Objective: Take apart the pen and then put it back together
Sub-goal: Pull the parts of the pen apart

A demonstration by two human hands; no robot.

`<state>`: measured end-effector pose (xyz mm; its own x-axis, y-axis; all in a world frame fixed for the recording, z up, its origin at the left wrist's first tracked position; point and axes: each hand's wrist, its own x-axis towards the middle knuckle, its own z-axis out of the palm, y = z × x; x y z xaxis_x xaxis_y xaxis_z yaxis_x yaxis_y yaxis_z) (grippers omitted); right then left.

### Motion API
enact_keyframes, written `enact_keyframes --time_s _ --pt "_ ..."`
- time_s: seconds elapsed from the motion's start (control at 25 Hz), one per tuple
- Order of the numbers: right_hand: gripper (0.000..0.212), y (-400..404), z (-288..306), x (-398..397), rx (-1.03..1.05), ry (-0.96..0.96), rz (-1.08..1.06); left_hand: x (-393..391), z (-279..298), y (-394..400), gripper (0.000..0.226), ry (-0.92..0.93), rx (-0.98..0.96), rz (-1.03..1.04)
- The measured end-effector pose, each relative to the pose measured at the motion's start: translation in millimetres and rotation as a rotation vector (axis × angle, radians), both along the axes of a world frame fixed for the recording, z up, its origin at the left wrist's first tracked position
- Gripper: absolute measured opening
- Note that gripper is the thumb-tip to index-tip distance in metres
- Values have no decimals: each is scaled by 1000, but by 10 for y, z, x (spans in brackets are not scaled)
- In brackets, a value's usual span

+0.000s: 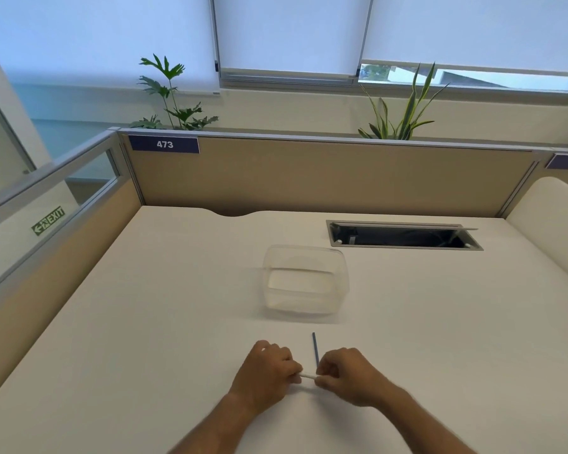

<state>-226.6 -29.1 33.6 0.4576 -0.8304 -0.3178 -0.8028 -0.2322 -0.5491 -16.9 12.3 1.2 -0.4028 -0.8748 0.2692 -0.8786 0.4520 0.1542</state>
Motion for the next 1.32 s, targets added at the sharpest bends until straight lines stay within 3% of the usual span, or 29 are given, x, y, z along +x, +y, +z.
enact_keyframes --time_s 0.64,0.96,1.32 --pt "18 -194 165 -69 -164 161 182 -63 171 43 10 14 -115 -7" --pt "18 -212 156 -39 -134 156 198 -32 150 -1 25 -103 -210 -18" --pt "17 -201 86 -52 -344 171 250 -77 193 -25 30 -167 -118 -43"
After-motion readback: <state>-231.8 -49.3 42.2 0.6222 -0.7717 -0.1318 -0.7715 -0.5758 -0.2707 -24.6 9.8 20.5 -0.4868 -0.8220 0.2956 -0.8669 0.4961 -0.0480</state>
